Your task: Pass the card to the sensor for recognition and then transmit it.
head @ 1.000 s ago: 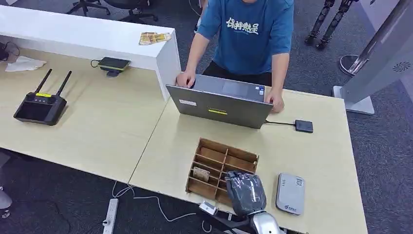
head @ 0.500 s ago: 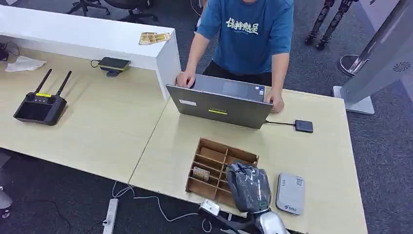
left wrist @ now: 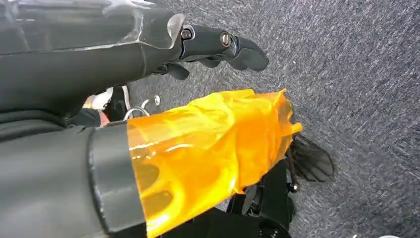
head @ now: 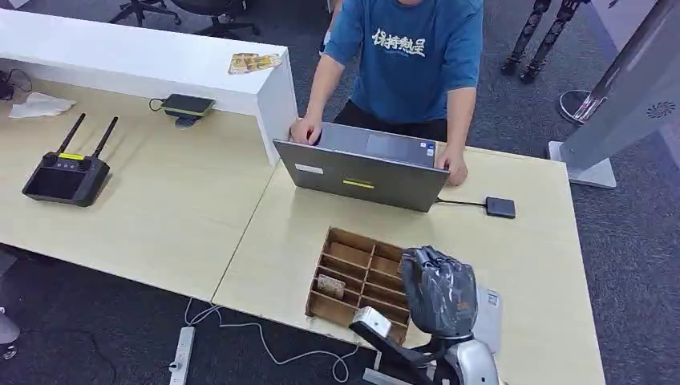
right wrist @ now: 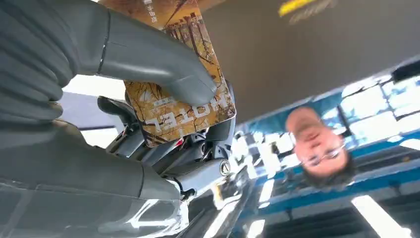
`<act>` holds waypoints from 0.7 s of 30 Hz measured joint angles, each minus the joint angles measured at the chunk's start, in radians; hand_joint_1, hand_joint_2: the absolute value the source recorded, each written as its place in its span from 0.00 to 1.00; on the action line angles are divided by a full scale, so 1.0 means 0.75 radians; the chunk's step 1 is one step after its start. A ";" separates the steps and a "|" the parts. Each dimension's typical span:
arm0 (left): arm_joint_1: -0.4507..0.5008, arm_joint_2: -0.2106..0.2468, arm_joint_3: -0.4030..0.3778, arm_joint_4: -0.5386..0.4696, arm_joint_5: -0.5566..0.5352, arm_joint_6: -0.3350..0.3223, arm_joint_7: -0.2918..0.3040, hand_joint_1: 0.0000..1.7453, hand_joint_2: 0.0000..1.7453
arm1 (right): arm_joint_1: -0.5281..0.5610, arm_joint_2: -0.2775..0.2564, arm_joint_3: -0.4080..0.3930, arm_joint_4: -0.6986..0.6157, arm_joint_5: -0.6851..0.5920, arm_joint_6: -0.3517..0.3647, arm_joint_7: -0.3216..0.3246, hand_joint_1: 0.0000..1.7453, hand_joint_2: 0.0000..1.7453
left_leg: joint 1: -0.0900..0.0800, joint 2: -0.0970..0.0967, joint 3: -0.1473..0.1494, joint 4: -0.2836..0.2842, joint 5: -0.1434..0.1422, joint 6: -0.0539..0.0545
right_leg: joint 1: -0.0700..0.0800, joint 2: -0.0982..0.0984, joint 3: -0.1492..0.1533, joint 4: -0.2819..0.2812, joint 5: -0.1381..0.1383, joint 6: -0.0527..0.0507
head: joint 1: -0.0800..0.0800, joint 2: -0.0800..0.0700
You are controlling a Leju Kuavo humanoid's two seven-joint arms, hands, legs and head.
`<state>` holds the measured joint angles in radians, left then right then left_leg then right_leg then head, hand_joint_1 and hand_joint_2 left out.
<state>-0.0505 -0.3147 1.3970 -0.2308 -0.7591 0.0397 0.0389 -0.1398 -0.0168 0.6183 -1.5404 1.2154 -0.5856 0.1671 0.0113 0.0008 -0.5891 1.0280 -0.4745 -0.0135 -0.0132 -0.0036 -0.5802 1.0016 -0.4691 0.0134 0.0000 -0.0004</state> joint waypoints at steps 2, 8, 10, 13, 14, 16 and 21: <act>0.000 0.001 0.000 0.000 -0.011 -0.003 0.003 0.00 0.00 | -0.030 0.000 -0.038 0.001 -0.001 0.001 0.004 0.99 1.00 | 0.000 0.000 0.000 0.000 0.000 0.000 | 0.000 0.000 0.000 0.000 0.000 0.000 | 0.000 0.000; -0.001 0.005 -0.014 0.000 -0.047 -0.012 0.014 0.00 0.00 | -0.135 0.001 -0.124 0.027 -0.006 0.008 0.007 0.99 1.00 | 0.000 0.000 0.000 0.000 0.000 0.000 | 0.000 0.000 0.000 0.000 0.000 0.000 | 0.000 0.000; -0.002 0.005 -0.019 0.000 -0.056 -0.013 0.016 0.00 0.00 | -0.174 0.001 -0.146 0.045 -0.007 0.012 0.005 0.99 1.00 | 0.000 0.000 0.000 0.000 0.000 0.000 | 0.000 0.000 0.000 0.000 0.000 0.000 | 0.000 0.000; -0.003 0.007 -0.029 0.000 -0.065 -0.013 0.017 0.00 0.00 | -0.226 0.003 -0.173 0.069 -0.021 0.023 0.005 1.00 1.00 | 0.000 0.000 0.000 0.000 0.000 0.000 | 0.000 0.000 0.000 0.000 0.000 0.000 | 0.000 0.000; -0.004 0.007 -0.035 0.000 -0.067 -0.013 0.018 0.00 0.00 | -0.239 0.005 -0.179 0.076 -0.021 0.025 0.005 1.00 1.00 | 0.000 0.000 0.000 0.000 0.000 0.000 | 0.000 0.000 0.000 0.000 0.000 0.000 | 0.000 0.000; -0.004 0.008 -0.040 0.000 -0.072 -0.013 0.018 0.00 0.00 | -0.253 0.008 -0.187 0.086 -0.020 0.025 0.005 0.99 1.00 | 0.000 0.000 0.000 0.000 0.000 0.000 | 0.000 0.000 0.000 0.000 0.000 0.000 | 0.000 0.000; -0.006 0.011 -0.057 0.000 -0.103 -0.027 0.028 0.00 0.00 | -0.367 0.016 -0.214 0.155 -0.024 0.053 0.007 1.00 1.00 | 0.000 0.000 0.000 0.000 0.000 0.000 | 0.000 0.000 0.000 0.001 0.000 0.000 | 0.000 0.000</act>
<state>-0.0553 -0.3063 1.3542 -0.2308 -0.8366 0.0194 0.0599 -0.4150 -0.0046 0.4582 -1.4245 1.1971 -0.5459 0.1724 0.0113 0.0007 -0.5892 1.0280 -0.4742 -0.0134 -0.0133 -0.0035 -0.5802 1.0019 -0.4688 0.0134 0.0000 -0.0004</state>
